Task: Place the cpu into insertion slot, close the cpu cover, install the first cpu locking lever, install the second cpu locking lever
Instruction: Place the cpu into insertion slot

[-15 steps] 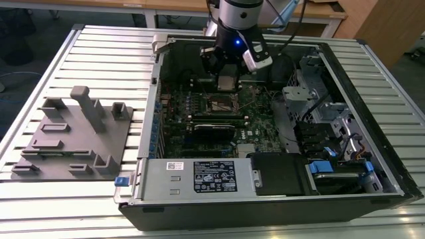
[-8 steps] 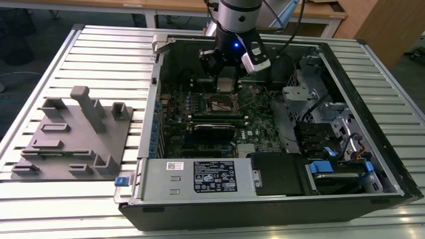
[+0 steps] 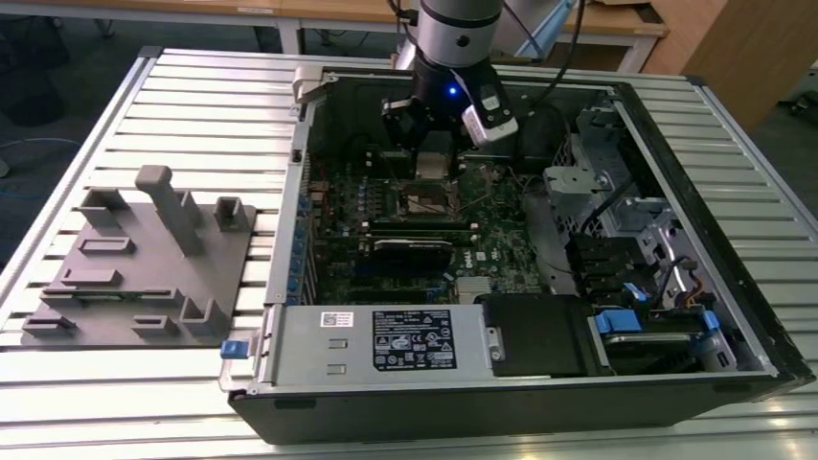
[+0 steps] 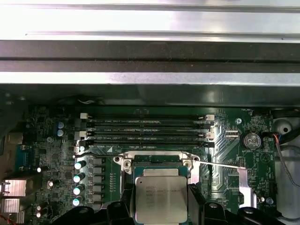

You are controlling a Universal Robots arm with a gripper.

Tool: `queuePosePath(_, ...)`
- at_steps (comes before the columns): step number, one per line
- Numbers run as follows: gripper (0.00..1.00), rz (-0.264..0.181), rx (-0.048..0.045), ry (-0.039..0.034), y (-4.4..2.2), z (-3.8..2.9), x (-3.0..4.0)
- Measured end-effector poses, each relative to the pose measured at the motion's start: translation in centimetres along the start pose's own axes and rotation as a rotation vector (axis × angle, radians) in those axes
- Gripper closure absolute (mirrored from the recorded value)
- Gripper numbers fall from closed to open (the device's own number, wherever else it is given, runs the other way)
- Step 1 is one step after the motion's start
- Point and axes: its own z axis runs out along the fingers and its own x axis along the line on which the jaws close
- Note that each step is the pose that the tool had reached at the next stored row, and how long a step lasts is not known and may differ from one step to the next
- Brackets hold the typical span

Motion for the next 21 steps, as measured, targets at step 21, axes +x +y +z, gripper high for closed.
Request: queuePosePath(21, 0.46, 0.030, 0.0003, -0.0025, -0.40, 0.70, 0.01)
